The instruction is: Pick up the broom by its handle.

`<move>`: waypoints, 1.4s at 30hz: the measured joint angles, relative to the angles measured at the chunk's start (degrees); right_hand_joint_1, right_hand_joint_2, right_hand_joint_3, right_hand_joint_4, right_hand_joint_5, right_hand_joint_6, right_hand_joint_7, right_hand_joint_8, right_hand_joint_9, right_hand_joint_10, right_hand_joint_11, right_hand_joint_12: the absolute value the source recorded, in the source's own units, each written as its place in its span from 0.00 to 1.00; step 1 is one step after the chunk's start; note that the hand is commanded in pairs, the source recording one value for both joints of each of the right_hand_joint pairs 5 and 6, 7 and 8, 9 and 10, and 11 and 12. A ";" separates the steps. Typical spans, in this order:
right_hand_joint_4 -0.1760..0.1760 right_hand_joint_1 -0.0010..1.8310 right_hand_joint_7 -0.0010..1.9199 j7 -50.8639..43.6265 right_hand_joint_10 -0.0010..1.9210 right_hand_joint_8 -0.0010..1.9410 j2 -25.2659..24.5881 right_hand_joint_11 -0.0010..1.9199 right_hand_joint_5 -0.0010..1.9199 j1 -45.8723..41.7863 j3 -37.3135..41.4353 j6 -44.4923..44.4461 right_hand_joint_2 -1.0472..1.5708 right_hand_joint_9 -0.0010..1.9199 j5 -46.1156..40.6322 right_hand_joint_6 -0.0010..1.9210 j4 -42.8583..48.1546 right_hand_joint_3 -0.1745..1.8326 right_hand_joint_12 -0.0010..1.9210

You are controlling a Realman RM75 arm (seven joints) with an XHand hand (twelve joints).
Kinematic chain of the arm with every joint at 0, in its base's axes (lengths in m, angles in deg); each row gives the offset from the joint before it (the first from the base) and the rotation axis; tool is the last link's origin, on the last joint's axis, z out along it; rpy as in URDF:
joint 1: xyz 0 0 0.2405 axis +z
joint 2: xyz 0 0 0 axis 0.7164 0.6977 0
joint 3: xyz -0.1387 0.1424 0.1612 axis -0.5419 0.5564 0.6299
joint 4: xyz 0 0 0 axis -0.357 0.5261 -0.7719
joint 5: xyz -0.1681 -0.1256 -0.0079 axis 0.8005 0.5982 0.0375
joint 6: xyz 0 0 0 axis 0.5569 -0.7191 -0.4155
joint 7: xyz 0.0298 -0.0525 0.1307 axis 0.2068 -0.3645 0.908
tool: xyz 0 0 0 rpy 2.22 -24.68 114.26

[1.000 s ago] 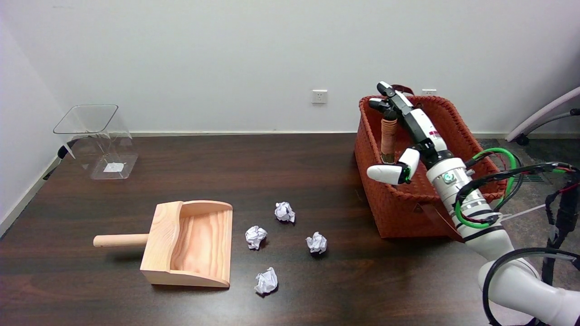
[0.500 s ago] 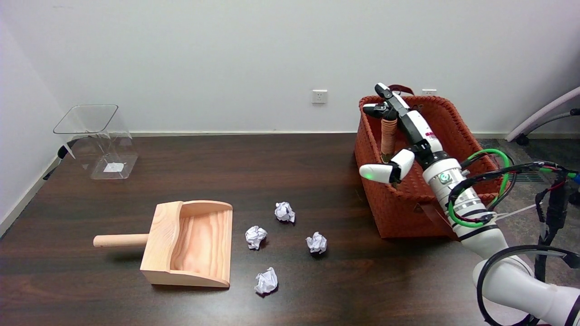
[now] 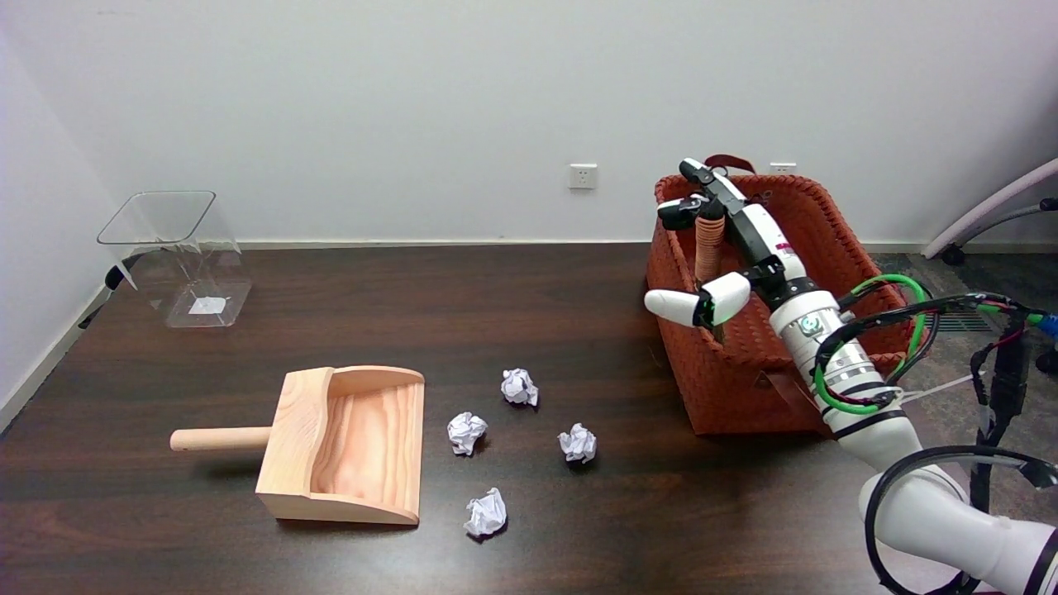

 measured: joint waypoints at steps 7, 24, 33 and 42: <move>0.50 0.65 0.35 0.13 0.32 0.35 -0.02 0.12 0.12 0.27 -0.27 -0.50 0.35 0.32 -0.79 0.12 0.43 0.58 0.12; 0.50 0.64 0.55 0.24 0.54 0.54 -0.07 0.46 0.30 0.57 -0.65 -1.12 0.41 0.54 -1.94 0.30 1.40 0.71 0.46; 0.50 0.63 0.70 0.27 0.74 0.69 -0.08 0.69 0.38 0.61 -0.71 -1.41 0.49 0.74 -2.17 0.38 1.91 0.64 0.69; 0.50 0.61 0.73 0.30 0.78 0.73 -0.12 0.73 0.47 0.67 -0.74 -1.80 0.53 0.78 -2.27 0.47 2.38 0.63 0.73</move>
